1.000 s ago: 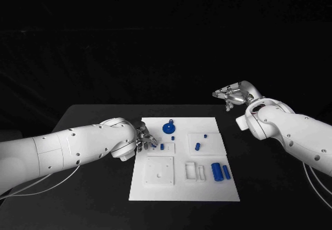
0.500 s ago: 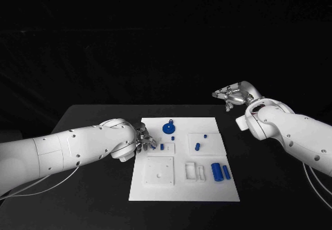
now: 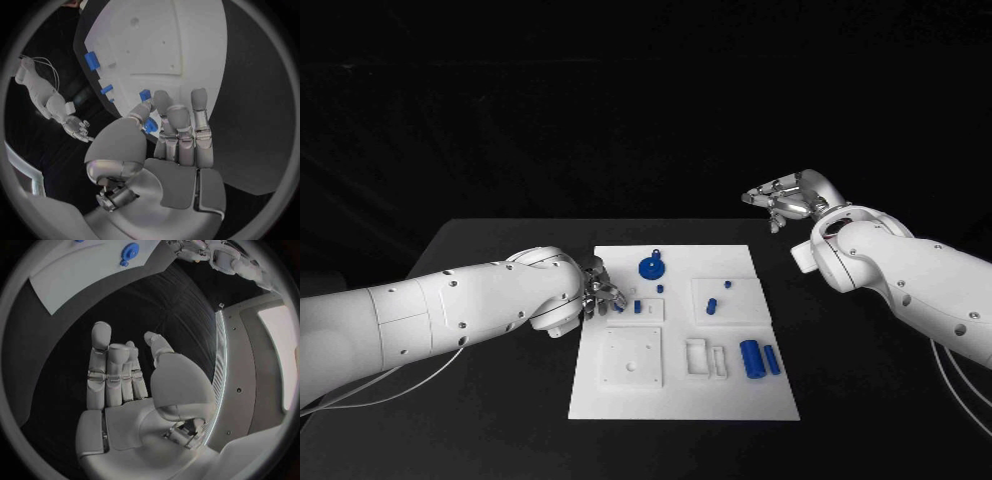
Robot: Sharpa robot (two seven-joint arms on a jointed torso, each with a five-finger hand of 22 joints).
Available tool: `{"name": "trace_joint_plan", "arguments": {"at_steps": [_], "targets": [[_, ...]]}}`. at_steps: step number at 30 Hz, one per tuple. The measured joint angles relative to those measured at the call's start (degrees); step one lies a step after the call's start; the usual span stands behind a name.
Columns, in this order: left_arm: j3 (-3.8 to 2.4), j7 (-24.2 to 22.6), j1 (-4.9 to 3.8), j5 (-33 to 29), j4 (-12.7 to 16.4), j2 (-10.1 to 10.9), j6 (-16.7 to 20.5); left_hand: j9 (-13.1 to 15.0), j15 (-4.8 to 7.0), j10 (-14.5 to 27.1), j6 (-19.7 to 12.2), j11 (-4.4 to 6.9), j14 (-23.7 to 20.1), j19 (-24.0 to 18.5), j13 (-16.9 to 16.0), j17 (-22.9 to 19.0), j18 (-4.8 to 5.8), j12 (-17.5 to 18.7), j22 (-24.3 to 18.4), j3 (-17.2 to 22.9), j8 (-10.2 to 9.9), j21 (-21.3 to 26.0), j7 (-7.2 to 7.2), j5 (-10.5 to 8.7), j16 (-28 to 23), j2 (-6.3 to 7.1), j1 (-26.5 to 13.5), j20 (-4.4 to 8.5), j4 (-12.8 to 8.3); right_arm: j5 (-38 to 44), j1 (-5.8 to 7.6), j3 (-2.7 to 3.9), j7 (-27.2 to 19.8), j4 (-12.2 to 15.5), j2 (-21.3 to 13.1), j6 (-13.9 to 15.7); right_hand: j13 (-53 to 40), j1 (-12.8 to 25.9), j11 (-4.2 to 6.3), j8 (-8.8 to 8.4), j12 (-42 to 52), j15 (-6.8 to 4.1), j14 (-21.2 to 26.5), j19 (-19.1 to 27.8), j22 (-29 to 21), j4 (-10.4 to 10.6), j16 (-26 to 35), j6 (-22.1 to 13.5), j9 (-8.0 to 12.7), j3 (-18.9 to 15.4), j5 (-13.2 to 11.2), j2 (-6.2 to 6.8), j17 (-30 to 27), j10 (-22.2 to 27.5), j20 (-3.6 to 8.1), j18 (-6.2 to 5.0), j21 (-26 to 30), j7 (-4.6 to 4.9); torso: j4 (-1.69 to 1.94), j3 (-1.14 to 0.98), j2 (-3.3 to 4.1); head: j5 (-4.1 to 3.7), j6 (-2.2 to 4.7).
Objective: Assemble the parts on the task board
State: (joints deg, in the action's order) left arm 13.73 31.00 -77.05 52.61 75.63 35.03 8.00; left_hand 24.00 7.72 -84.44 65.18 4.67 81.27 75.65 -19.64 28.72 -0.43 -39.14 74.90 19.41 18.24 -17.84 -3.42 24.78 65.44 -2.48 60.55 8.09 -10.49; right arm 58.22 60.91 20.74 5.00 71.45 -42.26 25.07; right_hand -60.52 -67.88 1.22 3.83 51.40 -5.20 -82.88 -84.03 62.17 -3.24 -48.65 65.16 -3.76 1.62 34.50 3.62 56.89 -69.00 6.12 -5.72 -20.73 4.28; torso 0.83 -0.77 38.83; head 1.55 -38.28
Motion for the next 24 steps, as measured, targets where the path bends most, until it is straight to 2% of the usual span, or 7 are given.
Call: {"name": "trace_joint_plan", "arguments": {"at_steps": [24], "targets": [[-0.10,0.0,-0.01,0.4,-0.1,0.1,-1.2,3.0,-0.10,0.0,-0.1,0.00,0.1,0.0,-0.1,0.0,0.00,0.0,0.0,0.0,-0.2,-0.2,0.09,0.02,0.0,0.00,0.0,0.00,0.0,0.0,-0.06,0.00,0.0,0.0,0.0,-0.1,0.0,0.0,0.00,0.00,0.0,0.00,0.0,0.0,-0.1,0.2,0.0,0.0,0.0,0.2,0.0,0.00,0.0,0.0,0.00,0.00,0.0,0.00,0.02,0.01,0.02,-0.02,0.16]]}}
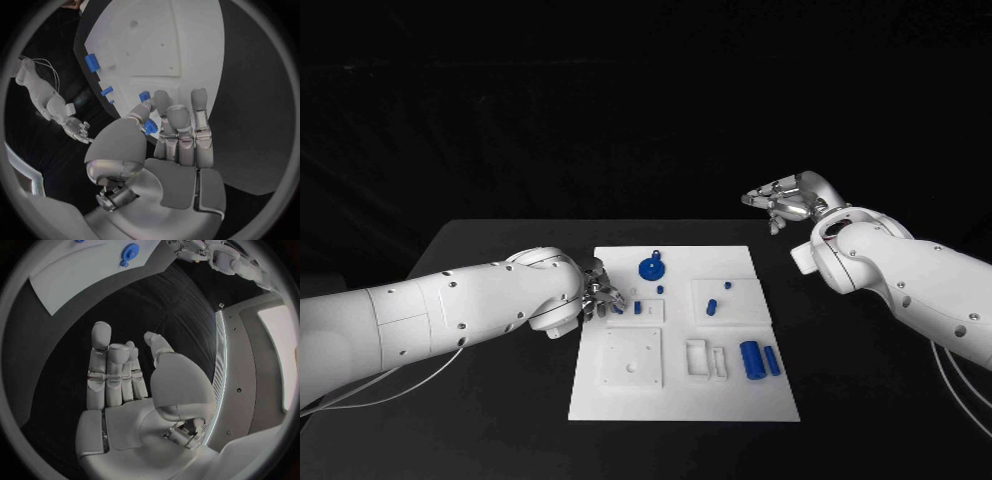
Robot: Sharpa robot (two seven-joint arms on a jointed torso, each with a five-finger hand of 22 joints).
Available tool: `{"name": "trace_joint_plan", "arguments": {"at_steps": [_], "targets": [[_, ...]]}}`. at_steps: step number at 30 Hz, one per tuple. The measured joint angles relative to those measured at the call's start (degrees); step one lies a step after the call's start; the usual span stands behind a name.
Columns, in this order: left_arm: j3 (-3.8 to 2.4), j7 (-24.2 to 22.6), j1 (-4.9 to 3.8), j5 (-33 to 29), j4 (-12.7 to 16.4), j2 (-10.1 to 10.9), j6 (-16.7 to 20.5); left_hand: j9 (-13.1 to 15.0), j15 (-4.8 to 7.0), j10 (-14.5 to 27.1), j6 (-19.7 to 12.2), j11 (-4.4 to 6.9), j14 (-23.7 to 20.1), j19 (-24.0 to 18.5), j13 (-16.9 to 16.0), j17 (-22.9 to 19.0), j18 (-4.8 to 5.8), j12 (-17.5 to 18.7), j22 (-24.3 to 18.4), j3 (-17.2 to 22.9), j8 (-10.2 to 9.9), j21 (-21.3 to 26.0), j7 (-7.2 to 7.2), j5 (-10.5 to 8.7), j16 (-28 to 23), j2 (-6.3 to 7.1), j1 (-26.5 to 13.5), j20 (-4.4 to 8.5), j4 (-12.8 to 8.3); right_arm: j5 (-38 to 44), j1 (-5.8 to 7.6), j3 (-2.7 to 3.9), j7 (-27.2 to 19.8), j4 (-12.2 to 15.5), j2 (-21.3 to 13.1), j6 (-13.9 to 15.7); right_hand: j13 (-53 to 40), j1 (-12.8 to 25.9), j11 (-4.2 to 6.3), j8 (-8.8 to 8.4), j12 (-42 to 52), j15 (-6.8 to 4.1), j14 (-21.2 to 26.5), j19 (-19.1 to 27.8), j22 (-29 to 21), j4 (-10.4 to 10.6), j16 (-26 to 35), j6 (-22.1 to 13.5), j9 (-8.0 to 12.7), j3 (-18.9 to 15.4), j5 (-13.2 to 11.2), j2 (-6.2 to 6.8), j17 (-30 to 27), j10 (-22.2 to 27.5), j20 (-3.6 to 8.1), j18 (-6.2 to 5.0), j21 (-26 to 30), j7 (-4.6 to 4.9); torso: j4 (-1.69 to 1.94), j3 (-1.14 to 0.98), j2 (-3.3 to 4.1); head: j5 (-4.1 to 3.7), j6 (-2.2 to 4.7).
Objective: Assemble the parts on the task board
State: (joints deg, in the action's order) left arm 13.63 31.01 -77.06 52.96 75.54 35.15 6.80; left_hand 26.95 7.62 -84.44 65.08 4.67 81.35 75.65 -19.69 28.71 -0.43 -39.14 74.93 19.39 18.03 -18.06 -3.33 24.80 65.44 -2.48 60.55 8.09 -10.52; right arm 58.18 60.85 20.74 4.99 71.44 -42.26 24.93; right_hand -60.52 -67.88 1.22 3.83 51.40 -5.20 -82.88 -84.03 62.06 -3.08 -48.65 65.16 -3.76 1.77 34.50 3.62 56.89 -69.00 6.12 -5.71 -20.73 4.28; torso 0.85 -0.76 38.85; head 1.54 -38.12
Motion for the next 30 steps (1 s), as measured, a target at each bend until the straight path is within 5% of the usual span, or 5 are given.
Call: {"name": "trace_joint_plan", "arguments": {"at_steps": [30], "targets": [[-0.07,0.0,-0.05,0.7,-0.7,-0.2,-1.7,5.8,-0.08,0.0,0.1,0.00,-0.1,-0.2,-0.2,0.0,0.00,0.0,0.0,-0.1,-0.1,0.0,-0.09,-0.24,0.0,0.00,0.0,-0.20,-0.1,0.0,-0.02,0.00,0.0,0.0,0.0,0.0,0.0,0.0,0.00,0.00,0.0,0.00,0.0,0.0,0.0,0.0,0.0,0.0,0.0,0.0,0.0,0.00,0.0,0.0,0.00,0.00,0.0,0.00,-0.02,0.02,0.01,-0.01,-0.13]]}}
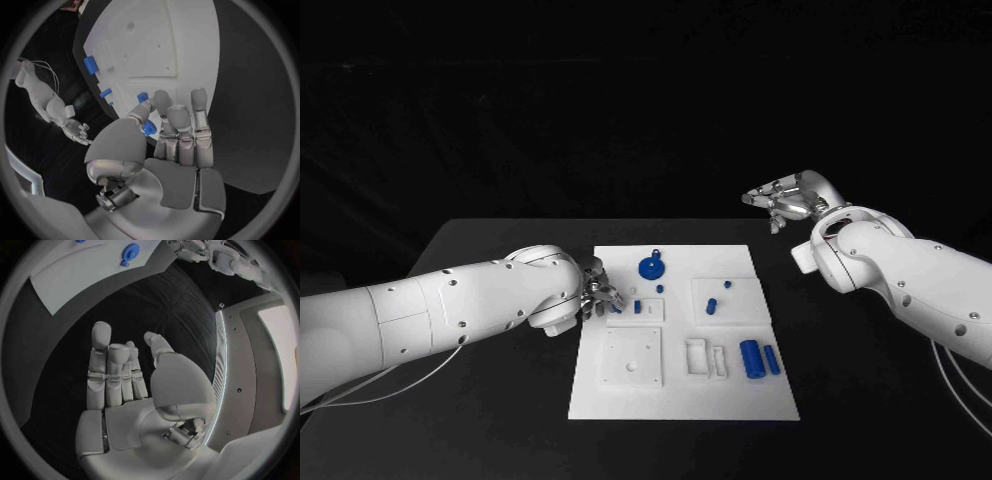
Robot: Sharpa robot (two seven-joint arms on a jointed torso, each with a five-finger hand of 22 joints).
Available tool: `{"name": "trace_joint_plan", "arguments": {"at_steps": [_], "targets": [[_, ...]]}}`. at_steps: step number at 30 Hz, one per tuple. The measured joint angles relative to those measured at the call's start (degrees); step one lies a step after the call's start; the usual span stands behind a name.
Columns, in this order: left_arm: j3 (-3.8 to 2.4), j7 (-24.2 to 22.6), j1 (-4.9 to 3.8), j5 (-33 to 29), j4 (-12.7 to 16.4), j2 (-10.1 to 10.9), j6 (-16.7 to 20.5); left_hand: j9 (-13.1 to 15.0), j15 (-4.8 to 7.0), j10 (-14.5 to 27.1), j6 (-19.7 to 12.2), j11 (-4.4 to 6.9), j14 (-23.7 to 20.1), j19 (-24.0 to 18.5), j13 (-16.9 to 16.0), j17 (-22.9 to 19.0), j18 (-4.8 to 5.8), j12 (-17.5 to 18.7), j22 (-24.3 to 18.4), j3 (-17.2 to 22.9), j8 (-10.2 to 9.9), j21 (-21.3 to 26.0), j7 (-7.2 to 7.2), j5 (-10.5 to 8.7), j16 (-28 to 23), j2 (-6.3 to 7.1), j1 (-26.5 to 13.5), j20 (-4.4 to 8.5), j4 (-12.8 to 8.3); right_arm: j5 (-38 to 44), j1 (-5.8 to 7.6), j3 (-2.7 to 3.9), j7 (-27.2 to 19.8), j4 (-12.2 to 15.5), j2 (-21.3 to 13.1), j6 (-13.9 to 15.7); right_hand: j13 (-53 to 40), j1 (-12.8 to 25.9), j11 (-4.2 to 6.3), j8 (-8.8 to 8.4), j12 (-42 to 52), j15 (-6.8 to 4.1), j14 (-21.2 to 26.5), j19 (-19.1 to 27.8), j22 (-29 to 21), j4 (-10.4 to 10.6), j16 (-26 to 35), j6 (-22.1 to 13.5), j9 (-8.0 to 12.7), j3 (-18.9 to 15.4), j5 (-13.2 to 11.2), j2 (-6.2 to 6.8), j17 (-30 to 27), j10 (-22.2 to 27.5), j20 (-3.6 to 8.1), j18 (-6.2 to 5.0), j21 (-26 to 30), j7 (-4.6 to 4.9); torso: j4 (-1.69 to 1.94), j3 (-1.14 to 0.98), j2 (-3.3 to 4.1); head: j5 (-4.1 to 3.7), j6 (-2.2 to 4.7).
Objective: Assemble the parts on the task board
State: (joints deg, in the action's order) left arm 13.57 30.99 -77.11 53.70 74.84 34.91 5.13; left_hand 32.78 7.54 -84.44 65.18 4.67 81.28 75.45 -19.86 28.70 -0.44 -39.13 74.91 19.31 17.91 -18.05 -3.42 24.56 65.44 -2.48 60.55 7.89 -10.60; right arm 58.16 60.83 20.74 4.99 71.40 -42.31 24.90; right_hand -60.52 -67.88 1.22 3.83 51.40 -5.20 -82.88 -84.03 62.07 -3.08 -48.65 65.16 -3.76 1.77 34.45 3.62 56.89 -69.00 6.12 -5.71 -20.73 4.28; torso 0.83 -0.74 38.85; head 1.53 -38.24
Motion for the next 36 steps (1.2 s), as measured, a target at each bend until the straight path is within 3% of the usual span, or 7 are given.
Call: {"name": "trace_joint_plan", "arguments": {"at_steps": [4,13,14,17,24,32,36], "targets": [[0.00,0.0,0.00,0.1,-0.2,-0.2,-0.3,1.6,-0.01,0.0,0.0,0.00,0.0,0.0,-0.1,0.0,0.00,0.0,0.0,0.0,0.0,0.0,0.00,0.00,0.0,0.00,0.0,0.00,0.0,0.0,0.00,0.00,0.0,0.0,0.0,0.0,0.0,0.0,0.00,0.00,0.0,0.00,0.0,0.0,0.0,0.0,0.0,0.0,0.0,0.0,0.0,0.00,0.0,0.0,0.00,0.00,0.0,0.00,-0.02,0.00,0.00,-0.01,0.02],[-0.10,0.1,0.08,0.2,-0.7,-0.6,-0.7,1.3,-0.10,0.0,0.0,-0.01,0.1,0.0,0.0,0.0,0.00,0.3,0.0,-0.1,0.0,0.0,0.01,-0.25,-0.3,0.00,0.0,0.00,-0.1,0.0,0.00,0.00,0.0,0.0,0.0,0.0,0.0,0.0,0.00,0.00,0.0,0.00,0.0,0.0,0.0,0.0,0.0,0.0,0.0,0.0,0.0,0.00,0.0,0.0,0.00,0.00,0.0,0.00,-0.04,-0.03,0.00,-0.03,-0.01],[-0.11,0.1,0.09,0.2,-0.7,-0.6,-0.7,1.3,-0.10,0.0,0.0,-0.01,0.1,0.0,0.0,0.0,0.01,0.3,0.0,0.0,0.0,0.0,0.01,-0.68,-0.3,0.00,0.0,0.00,0.0,0.0,0.00,0.00,0.0,0.0,0.0,0.0,0.0,0.0,0.00,0.00,0.0,0.00,0.0,0.0,0.0,0.0,0.0,0.0,0.0,0.0,0.0,0.00,0.0,0.0,0.00,0.00,0.0,0.00,-0.04,-0.03,0.00,-0.04,-0.01],[-0.14,0.1,0.10,0.3,-0.8,-0.6,-0.9,1.4,-0.10,0.0,0.0,-0.01,0.1,0.0,-0.1,0.0,0.00,0.5,0.0,0.4,-0.2,0.0,0.01,-4.33,-0.5,0.00,0.0,0.00,0.6,0.0,0.00,0.00,0.0,0.0,0.0,0.0,0.0,0.0,0.00,0.00,0.0,0.00,0.0,0.0,0.0,0.0,0.0,0.0,0.0,0.0,0.0,0.00,0.0,0.0,0.00,0.00,0.0,0.00,-0.04,-0.03,0.00,-0.09,-0.05],[-0.16,0.3,0.13,0.7,-0.8,-0.7,-1.2,2.1,-0.10,0.0,0.0,-0.01,0.1,0.0,-0.5,-0.2,0.00,0.7,0.0,-0.1,-0.2,0.0,0.02,-5.09,-0.5,0.06,0.1,0.00,1.1,0.0,0.00,0.00,0.0,0.0,0.0,0.0,0.0,0.0,0.00,0.00,0.0,0.00,0.0,0.0,-0.1,0.0,0.0,0.0,0.0,0.0,0.0,0.00,0.0,0.0,0.00,0.00,0.0,0.00,-0.01,-0.04,0.00,-0.17,-0.10],[-0.18,0.3,0.14,1.0,-0.9,-0.9,-1.7,1.2,-0.10,0.0,0.0,-0.01,0.1,-0.2,-0.6,-0.3,0.00,0.7,0.0,-2.2,-0.4,0.4,0.03,-5.77,-0.5,0.10,1.5,-0.21,3.2,0.0,-0.01,0.00,0.0,0.0,0.0,0.0,0.0,0.0,0.00,0.00,0.0,0.00,0.0,0.0,-0.1,0.0,0.0,0.0,0.0,0.0,0.0,0.00,0.0,0.0,0.00,0.00,0.0,0.00,0.02,-0.04,0.02,-0.26,-0.18],[-0.18,0.3,0.14,1.1,-1.0,-1.0,-1.8,0.9,-0.10,0.0,0.1,-0.01,0.1,-0.2,-0.6,-0.4,0.00,0.7,0.0,-3.3,-0.3,0.7,0.11,-6.89,-0.5,0.67,2.4,-0.21,5.3,0.0,-0.01,0.00,0.0,0.0,0.0,0.0,0.0,0.0,0.00,0.00,0.0,0.00,0.0,0.0,-0.1,0.0,0.0,0.0,0.0,0.0,0.0,0.00,0.0,0.0,0.00,0.00,0.0,0.00,0.00,-0.04,0.02,-0.25,-0.18]]}}
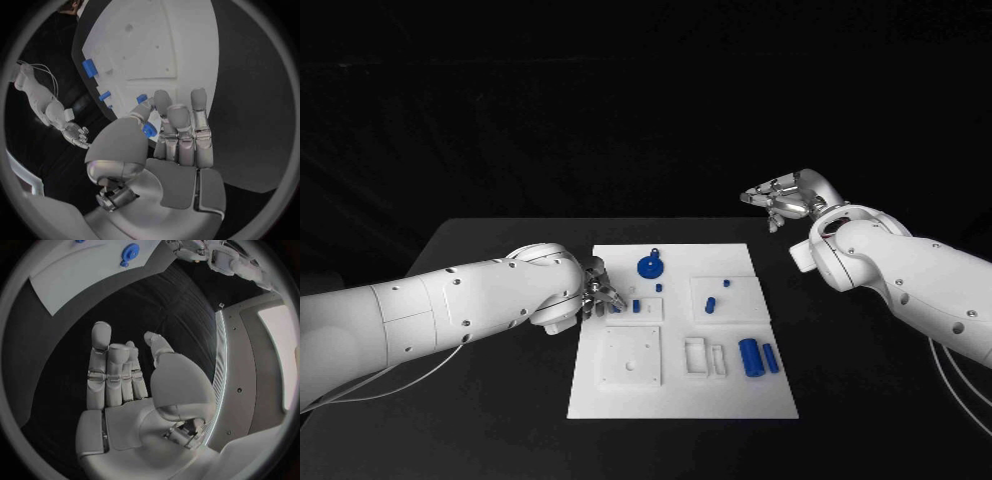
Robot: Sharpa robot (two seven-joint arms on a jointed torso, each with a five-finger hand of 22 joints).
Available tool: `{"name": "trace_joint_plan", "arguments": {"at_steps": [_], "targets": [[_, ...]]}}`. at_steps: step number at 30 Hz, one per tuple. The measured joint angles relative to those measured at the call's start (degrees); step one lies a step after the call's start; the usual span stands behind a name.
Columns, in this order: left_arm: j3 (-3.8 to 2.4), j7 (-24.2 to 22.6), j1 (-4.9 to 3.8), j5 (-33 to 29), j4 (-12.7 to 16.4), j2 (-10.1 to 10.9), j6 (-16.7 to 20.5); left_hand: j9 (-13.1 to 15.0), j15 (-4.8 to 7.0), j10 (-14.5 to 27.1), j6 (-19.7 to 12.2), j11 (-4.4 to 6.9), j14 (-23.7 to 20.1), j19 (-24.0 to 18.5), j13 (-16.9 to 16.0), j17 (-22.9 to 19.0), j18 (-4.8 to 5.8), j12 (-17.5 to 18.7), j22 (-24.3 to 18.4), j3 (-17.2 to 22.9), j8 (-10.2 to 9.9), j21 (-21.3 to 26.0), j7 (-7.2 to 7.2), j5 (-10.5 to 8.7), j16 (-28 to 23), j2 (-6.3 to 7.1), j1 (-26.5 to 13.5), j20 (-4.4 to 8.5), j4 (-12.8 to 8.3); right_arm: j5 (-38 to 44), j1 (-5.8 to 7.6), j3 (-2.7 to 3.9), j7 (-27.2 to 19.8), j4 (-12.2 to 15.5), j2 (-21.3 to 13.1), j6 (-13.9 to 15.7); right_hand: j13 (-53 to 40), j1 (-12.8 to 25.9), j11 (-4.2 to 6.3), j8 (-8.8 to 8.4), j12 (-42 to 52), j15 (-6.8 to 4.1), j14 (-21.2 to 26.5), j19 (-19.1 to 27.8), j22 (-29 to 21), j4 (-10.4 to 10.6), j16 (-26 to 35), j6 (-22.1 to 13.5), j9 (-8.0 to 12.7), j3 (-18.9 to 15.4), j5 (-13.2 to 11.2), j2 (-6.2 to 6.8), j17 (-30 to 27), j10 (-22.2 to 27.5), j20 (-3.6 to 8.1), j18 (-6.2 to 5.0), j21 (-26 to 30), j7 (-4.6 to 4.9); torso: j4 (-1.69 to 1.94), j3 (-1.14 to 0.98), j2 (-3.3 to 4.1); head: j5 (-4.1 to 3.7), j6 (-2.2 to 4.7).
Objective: Assemble the parts on the task board
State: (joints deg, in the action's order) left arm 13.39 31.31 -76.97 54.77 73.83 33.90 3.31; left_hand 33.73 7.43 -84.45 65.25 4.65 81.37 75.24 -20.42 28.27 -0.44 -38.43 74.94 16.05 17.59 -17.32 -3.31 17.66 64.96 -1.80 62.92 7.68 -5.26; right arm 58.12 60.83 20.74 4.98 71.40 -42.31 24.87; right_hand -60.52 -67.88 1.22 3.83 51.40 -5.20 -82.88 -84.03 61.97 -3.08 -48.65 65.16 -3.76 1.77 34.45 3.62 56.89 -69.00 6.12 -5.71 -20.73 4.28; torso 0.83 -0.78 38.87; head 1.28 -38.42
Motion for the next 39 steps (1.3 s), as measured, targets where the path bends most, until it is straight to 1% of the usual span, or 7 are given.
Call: {"name": "trace_joint_plan", "arguments": {"at_steps": [14,20,24,27,29,34,39], "targets": [[0.04,0.0,0.09,0.4,-0.7,-0.4,-0.2,-0.4,0.00,0.0,1.3,0.01,0.0,0.2,0.0,-0.1,0.00,0.0,0.0,-1.7,0.0,0.2,1.22,-1.98,0.0,0.53,0.4,-0.21,2.1,0.0,-0.01,0.00,0.0,0.0,0.0,0.0,0.0,0.0,0.00,0.00,0.0,0.00,0.0,0.0,-0.1,0.0,0.0,0.0,0.0,0.0,0.0,0.00,0.0,0.0,0.00,0.00,0.0,0.00,0.00,-0.02,0.00,-0.13,-0.03],[0.26,0.2,0.45,0.4,-0.9,-0.6,-0.7,-0.8,0.01,-0.6,5.7,-0.37,0.0,0.2,0.0,-0.1,0.00,0.0,0.0,-2.5,-0.4,0.4,5.12,-3.28,0.0,1.89,-0.8,-0.21,3.5,0.0,-0.04,0.00,0.0,-0.1,0.0,0.0,0.0,0.0,0.00,0.00,0.0,0.00,0.0,0.0,-0.1,0.0,0.0,0.0,0.0,0.0,0.0,0.00,0.0,0.0,0.00,0.00,0.0,0.00,-0.01,-0.01,0.01,-0.15,-0.12],[0.31,0.2,0.59,0.4,-1.1,-0.6,-1.3,-0.5,0.01,0.4,6.5,0.37,0.0,0.2,0.0,-0.2,0.00,0.0,0.0,-3.5,-0.5,0.4,5.79,-6.57,0.0,2.47,-1.6,-0.21,4.6,-0.1,-0.10,0.00,0.0,-0.1,0.0,0.0,0.0,0.0,0.00,0.00,0.0,0.00,0.0,0.0,-0.1,0.0,0.0,0.0,0.0,0.0,0.0,0.00,0.0,0.0,0.00,0.00,0.0,0.00,0.00,-0.01,0.01,-0.16,-0.11],[0.39,0.4,0.66,0.4,-1.3,-0.6,-1.6,-0.5,0.01,0.4,6.8,0.43,0.0,0.2,0.0,-0.2,0.00,0.0,0.0,-3.8,-0.3,0.4,6.15,-11.67,0.0,3.57,-2.5,-0.21,6.8,-0.1,-0.13,0.00,0.0,-0.1,0.0,0.0,0.0,0.0,0.00,0.00,0.0,0.00,0.0,0.0,-0.1,0.0,0.0,0.0,0.0,0.0,0.0,0.00,0.0,0.0,0.00,0.00,0.0,0.00,0.00,-0.01,0.01,-0.18,-0.09],[0.42,0.5,0.74,0.4,-1.5,-0.6,-1.8,-0.4,0.01,0.4,7.0,0.43,0.0,0.2,0.1,-0.3,0.00,0.0,0.0,-2.6,-0.3,0.7,5.88,-14.19,-0.3,6.55,-2.7,-0.21,10.6,-0.1,-0.15,0.00,0.0,-0.1,0.0,0.0,0.0,0.0,0.00,0.00,0.0,0.00,0.0,0.0,-0.1,0.0,0.0,0.0,0.0,0.0,0.0,0.00,0.0,0.0,0.00,0.00,0.0,0.00,0.00,-0.01,0.01,-0.20,-0.09],[0.43,0.8,0.77,0.4,-1.9,-0.5,-2.2,-0.4,0.01,0.4,7.2,0.43,0.0,0.4,0.5,-0.3,0.00,0.0,0.0,-1.9,0.0,0.7,5.89,-14.66,-0.4,9.99,-1.4,0.01,16.2,-0.1,-0.22,0.00,0.0,-0.2,0.0,0.0,0.0,0.0,0.00,0.00,0.0,0.00,0.0,0.0,-0.1,0.0,0.0,0.0,0.0,0.0,0.0,0.00,0.0,0.0,0.00,0.00,0.0,0.00,0.00,0.01,-0.01,-0.23,-0.03],[0.40,0.8,0.76,0.4,-2.0,-0.3,-2.3,-0.3,0.01,0.4,7.2,0.43,0.0,0.4,0.7,-0.3,0.00,0.0,0.0,-2.2,0.1,1.0,5.90,-14.66,-0.4,10.41,-1.0,0.01,17.4,-0.1,-0.31,0.00,0.0,-0.2,0.0,0.0,0.0,0.0,0.00,0.00,0.0,0.00,0.0,0.0,-0.2,0.0,0.0,0.0,0.0,0.0,0.0,0.00,0.0,0.0,0.00,0.00,0.0,0.00,-0.01,0.04,-0.01,-0.31,-0.01]]}}
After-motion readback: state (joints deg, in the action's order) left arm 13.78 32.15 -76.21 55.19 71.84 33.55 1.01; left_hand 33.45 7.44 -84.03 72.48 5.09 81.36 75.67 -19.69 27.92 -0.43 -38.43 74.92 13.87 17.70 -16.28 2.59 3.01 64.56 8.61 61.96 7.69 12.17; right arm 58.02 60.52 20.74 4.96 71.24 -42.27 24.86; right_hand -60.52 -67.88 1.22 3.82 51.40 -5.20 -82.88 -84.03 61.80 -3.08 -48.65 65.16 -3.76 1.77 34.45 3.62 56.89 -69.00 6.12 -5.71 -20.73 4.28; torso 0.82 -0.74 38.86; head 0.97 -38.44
